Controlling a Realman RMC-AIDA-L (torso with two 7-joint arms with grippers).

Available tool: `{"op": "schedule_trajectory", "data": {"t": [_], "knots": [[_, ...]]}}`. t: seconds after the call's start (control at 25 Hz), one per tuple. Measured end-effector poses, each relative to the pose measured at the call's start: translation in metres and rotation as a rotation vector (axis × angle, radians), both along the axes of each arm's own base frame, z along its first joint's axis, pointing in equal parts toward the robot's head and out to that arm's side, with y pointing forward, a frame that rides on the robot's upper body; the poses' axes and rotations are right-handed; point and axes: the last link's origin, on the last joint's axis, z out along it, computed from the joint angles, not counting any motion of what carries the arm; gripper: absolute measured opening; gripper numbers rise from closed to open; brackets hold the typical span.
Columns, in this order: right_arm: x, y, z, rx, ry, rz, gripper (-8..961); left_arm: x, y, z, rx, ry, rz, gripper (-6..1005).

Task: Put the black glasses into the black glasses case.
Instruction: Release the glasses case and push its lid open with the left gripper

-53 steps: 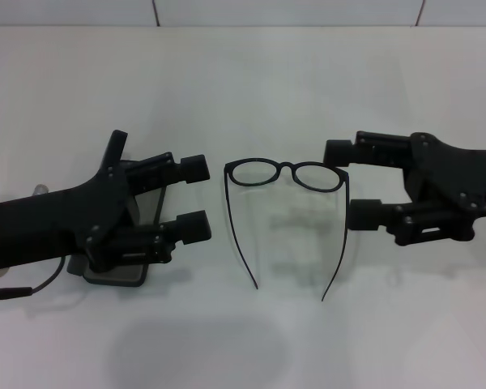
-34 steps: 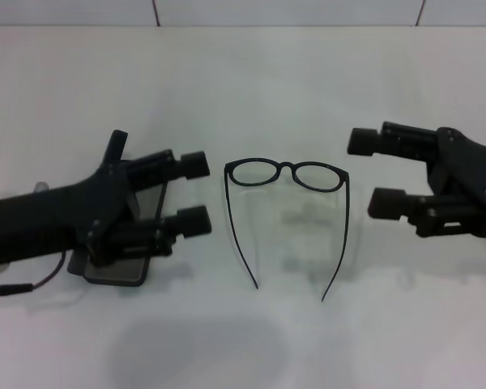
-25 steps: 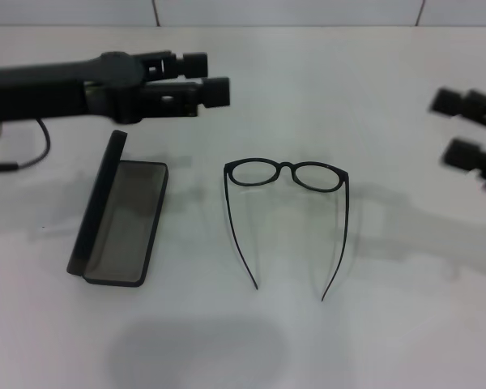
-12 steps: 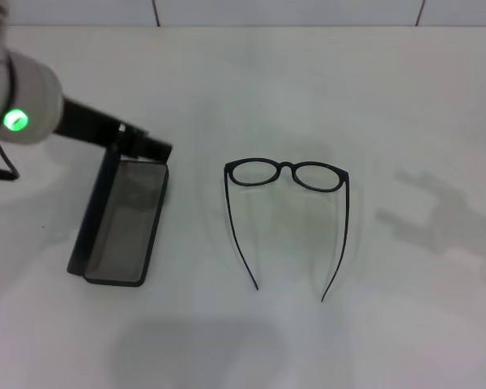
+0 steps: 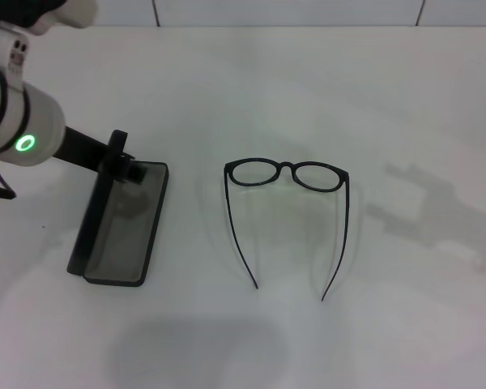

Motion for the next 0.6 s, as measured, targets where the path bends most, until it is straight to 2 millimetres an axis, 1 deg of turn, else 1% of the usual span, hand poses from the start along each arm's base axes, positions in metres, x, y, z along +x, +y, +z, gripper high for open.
{"op": "schedule_trajectory", "data": {"t": [0.04,0.12,0.32,0.6], "knots": [[0.000,0.000,0.000,0.000,0.000,-0.001,856,-0.001,0.000,0.001,0.005,0.005,0.003,614],[0.000,0.000,-0.001,-0.001,0.001,-0.002,856,-0.005,0.001,0.001,0.008,0.014,0.015,614],[-0.002,0.002,-0.001,0.001,0.001,0.003,856,-0.017,0.005,-0.006,-0.007,0.019,0.051,612],[-0.002,0.003,-0.002,0.005,-0.003,-0.001,856,-0.027,0.012,-0.011,0.000,0.020,0.061,602]]}}
